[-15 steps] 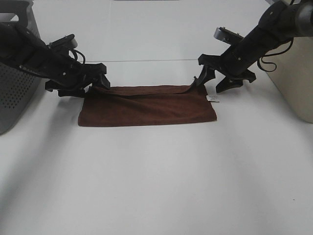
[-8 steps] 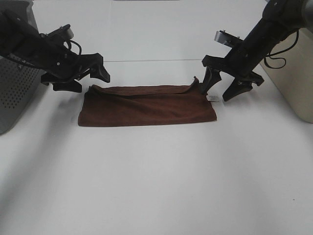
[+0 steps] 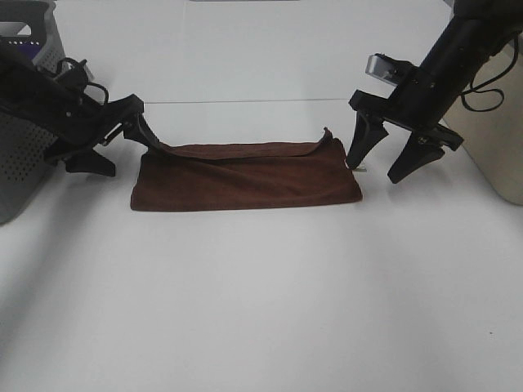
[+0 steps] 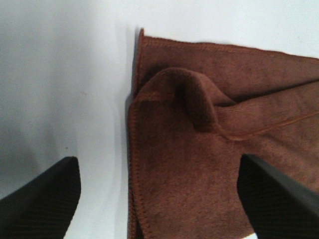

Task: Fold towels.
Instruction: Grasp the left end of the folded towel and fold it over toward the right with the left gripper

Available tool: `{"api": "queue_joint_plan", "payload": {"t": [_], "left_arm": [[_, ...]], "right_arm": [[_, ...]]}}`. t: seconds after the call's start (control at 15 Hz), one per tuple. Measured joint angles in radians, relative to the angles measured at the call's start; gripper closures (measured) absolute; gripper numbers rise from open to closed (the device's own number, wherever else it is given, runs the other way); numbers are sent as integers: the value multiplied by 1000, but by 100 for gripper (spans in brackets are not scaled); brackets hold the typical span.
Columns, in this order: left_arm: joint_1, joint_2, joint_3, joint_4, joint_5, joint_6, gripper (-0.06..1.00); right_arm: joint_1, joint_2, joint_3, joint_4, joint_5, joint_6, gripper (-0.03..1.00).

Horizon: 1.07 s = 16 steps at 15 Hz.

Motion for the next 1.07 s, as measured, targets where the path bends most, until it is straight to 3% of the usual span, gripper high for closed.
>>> {"api": "queue_joint_plan", "payload": {"t": [0.27,0.53,0.67,0.87,1.07], "left_arm": [[-3,45,-10,-80,-3,34,19],[-73,58,-10,-146,-50,126,24],[-86,63,-10,-149,-63,126,39],[-73,78,-9,-129,-71,112,85],[-71,52,-9,-99,-54,110,92]], "right_arm": [[0,-180,187,-9,-3,0,26],[0,-394,364,-14,-62,0,26],[0,-493,463,-14,-72,0,26],[0,-638,613,-17,-116,0,26],[0,-787,762,-22,-150,0,26]]}}
